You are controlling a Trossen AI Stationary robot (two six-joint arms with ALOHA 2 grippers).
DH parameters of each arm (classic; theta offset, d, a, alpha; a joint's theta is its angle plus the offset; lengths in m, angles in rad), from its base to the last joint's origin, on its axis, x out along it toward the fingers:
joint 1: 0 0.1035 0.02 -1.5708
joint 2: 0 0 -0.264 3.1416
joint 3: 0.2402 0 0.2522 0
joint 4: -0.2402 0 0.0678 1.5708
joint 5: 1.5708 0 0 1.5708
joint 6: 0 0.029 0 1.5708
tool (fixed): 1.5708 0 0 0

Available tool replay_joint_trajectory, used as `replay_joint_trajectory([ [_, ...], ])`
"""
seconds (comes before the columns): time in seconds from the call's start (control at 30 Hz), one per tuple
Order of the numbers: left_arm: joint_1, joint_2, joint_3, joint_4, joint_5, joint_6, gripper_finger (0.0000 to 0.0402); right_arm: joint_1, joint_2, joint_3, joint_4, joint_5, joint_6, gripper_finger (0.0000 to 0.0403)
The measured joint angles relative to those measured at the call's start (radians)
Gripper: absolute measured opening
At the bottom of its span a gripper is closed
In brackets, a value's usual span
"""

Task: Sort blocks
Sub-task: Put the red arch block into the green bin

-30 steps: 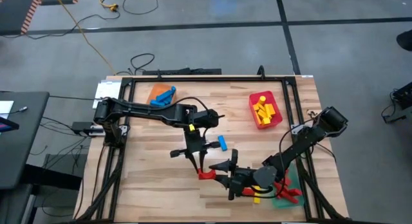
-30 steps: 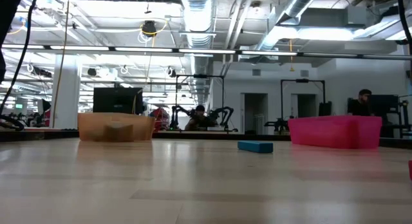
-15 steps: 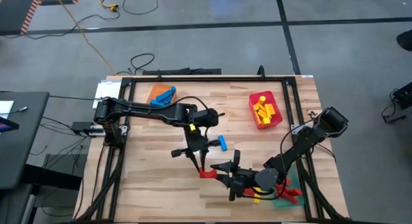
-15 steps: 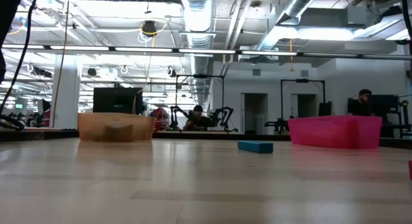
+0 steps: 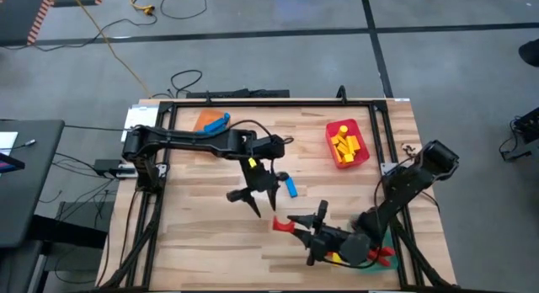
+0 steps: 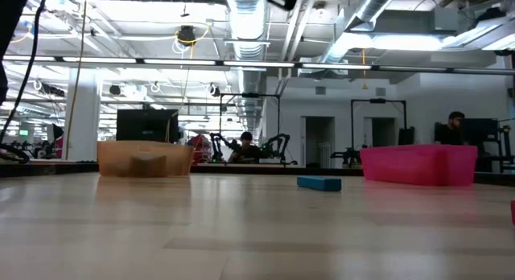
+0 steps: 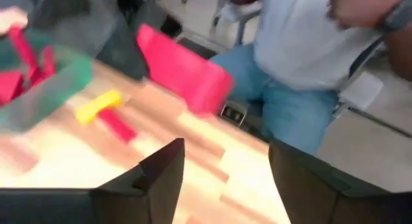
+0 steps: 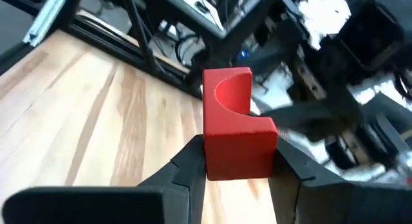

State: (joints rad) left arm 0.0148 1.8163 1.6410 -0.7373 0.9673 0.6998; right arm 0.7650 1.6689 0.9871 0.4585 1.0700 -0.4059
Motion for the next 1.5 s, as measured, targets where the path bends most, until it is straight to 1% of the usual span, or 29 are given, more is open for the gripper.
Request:
replay_joint_trajectory([
  [0.07,0.011,-0.010,0.013,-0.049,-0.029,0.001,0.0228,0.019,-0.022,0.000,-0.084,0.037,0.091,0.0131],
  [0.17,0.024,-0.046,0.021,-0.103,-0.075,0.000,0.0235,0.052,-0.062,0.000,-0.251,0.078,0.249,0.0131],
  [0.27,0.030,-0.080,0.021,-0.152,-0.114,-0.006,0.0235,0.083,-0.122,0.000,-0.455,0.082,0.444,0.0131],
  [0.33,0.030,-0.091,0.021,-0.197,-0.121,-0.008,0.0235,0.099,-0.170,0.000,-0.606,0.071,0.596,0.0131],
  [0.43,0.025,-0.091,0.021,-0.249,-0.123,-0.021,0.0236,0.119,-0.250,0.000,-0.826,-0.017,0.822,0.0131],
  [0.57,0.003,-0.091,-0.019,-0.268,-0.132,-0.035,0.0236,0.126,-0.348,0.000,-1.062,-0.184,1.076,0.0131],
  [0.77,-0.030,-0.091,-0.123,-0.212,-0.140,-0.057,0.0236,0.140,-0.449,0.000,-1.353,-0.453,1.391,0.0131],
  [0.87,-0.045,-0.091,-0.197,-0.124,-0.145,-0.086,0.0236,0.163,-0.479,0.000,-1.427,-0.555,1.507,0.0131],
  [0.97,-0.063,-0.091,-0.279,-0.016,-0.153,-0.115,0.0236,0.200,-0.499,0.000,-1.472,-0.625,1.612,0.0131],
  [1.13,-0.093,-0.090,-0.408,0.189,-0.232,-0.186,0.0236,0.276,-0.507,0.000,-1.544,-0.737,1.818,0.0131],
  [1.23,-0.108,-0.090,-0.455,0.281,-0.253,-0.214,0.0236,0.322,-0.505,0.000,-1.559,-0.805,1.935,0.0131],
  [1.33,-0.125,-0.090,-0.488,0.372,-0.268,-0.243,0.0236,0.358,-0.504,0.000,-1.555,-0.841,2.032,0.0131],
  [1.5,-0.158,-0.082,-0.529,0.555,-0.294,-0.278,0.0236,0.388,-0.500,0.000,-1.554,-0.896,2.131,0.0131],
])
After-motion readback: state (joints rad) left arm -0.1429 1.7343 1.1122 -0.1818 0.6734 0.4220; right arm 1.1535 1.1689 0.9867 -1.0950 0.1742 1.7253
